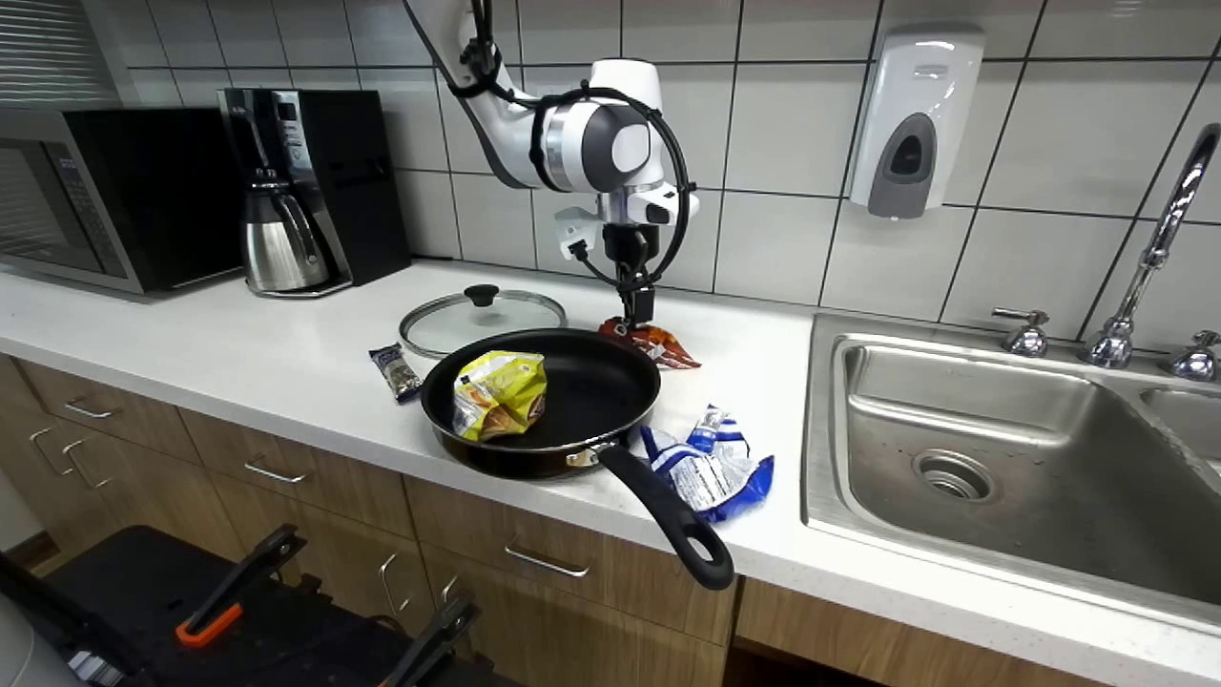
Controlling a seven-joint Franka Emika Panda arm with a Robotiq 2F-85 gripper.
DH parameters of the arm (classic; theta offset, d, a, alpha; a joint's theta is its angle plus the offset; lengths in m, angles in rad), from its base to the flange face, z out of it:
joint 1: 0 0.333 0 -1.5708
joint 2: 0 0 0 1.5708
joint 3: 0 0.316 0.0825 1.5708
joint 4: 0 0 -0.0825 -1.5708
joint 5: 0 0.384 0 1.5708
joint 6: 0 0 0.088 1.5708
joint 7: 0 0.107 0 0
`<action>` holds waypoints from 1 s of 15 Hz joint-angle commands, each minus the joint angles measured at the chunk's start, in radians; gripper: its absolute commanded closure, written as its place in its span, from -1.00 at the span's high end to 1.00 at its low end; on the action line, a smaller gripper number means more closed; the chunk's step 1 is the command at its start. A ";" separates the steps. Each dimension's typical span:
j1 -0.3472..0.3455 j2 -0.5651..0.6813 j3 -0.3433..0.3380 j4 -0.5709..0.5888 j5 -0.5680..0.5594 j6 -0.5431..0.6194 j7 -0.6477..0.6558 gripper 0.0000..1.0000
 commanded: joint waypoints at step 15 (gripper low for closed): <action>0.045 -0.137 -0.058 -0.088 -0.006 0.001 0.014 -1.00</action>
